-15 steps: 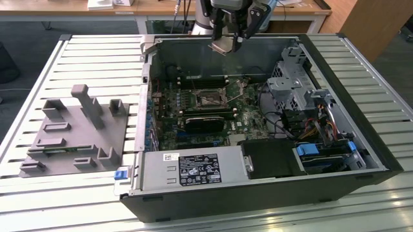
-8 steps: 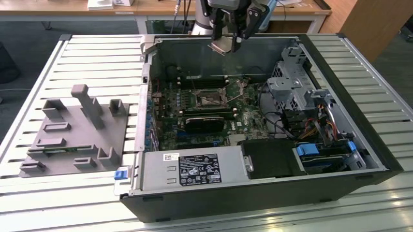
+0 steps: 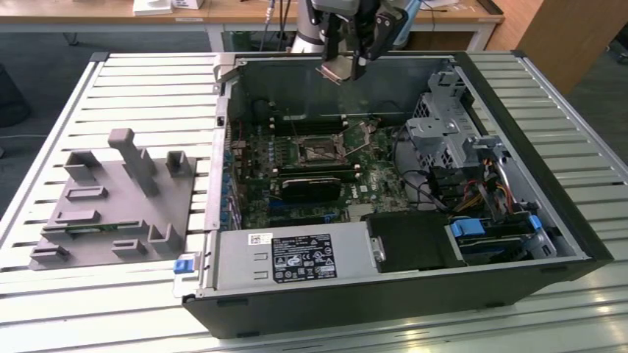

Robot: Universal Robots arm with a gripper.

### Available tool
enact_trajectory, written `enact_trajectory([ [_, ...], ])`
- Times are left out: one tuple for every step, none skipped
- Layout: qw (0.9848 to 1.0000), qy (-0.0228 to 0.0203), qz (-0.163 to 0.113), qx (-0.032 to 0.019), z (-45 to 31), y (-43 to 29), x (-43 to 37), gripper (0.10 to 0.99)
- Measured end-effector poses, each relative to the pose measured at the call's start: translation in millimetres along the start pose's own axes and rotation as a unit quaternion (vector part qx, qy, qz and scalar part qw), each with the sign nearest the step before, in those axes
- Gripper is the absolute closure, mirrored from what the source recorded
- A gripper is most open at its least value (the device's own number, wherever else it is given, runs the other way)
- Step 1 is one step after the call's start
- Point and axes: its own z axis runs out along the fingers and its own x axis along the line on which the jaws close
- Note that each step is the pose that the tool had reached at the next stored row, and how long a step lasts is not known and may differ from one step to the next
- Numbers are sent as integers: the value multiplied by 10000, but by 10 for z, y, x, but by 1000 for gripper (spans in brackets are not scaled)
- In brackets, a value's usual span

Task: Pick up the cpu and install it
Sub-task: 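Place the cpu into insertion slot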

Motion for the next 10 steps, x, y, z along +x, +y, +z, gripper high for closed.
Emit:
enact_trajectory([
  [10000,-3,37,-1,0,0,0,553],
  [10000,-6,73,-2,1,0,0,553],
  [9999,-8,109,-4,2,-1,0,553],
  [9999,-11,148,-5,3,-1,0,553],
  [9998,-14,191,-6,4,-1,0,553],
  [9997,-18,237,-7,5,-1,0,553],
  [9996,-22,289,-9,5,-1,0,553],
  [9994,-26,343,-11,6,-1,0,553],
  [9992,-30,398,-12,7,-1,0,553],
  [9989,-35,462,-14,8,-2,0,553],
])
